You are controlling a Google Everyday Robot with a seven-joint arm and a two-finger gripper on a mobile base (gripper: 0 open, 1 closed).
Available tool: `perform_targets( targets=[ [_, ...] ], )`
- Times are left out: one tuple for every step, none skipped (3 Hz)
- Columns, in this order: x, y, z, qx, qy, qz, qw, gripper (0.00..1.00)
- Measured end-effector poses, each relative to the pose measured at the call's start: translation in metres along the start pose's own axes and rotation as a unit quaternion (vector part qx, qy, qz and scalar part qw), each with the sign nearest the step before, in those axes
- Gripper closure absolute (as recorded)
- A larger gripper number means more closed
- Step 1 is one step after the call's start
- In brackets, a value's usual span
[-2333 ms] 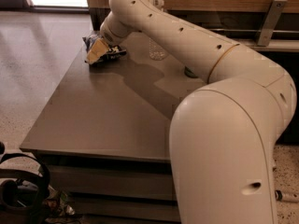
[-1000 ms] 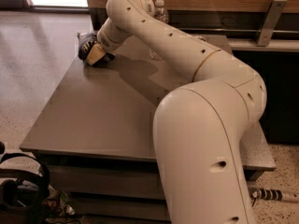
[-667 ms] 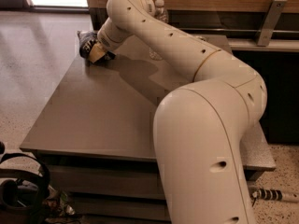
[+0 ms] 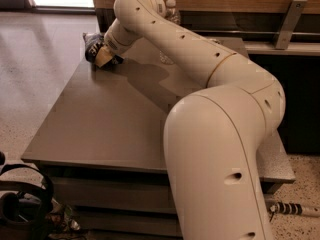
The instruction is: Pick blue chip bag
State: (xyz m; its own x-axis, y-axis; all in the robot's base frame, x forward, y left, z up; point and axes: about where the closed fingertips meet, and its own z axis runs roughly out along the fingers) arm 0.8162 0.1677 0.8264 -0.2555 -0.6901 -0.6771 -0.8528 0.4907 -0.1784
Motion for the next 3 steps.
perform_targets(
  targets=[
    [0.0000,0.0000,-0.0001,0.000,0.000,0.000,1.0000,1.00],
    [-0.0001,0.0000,-0.0002,0.000,0.000,0.000,1.0000,1.00],
    [-0.0001,0.0000,-0.0002,0.000,0.000,0.000,1.0000,1.00]
  ],
)
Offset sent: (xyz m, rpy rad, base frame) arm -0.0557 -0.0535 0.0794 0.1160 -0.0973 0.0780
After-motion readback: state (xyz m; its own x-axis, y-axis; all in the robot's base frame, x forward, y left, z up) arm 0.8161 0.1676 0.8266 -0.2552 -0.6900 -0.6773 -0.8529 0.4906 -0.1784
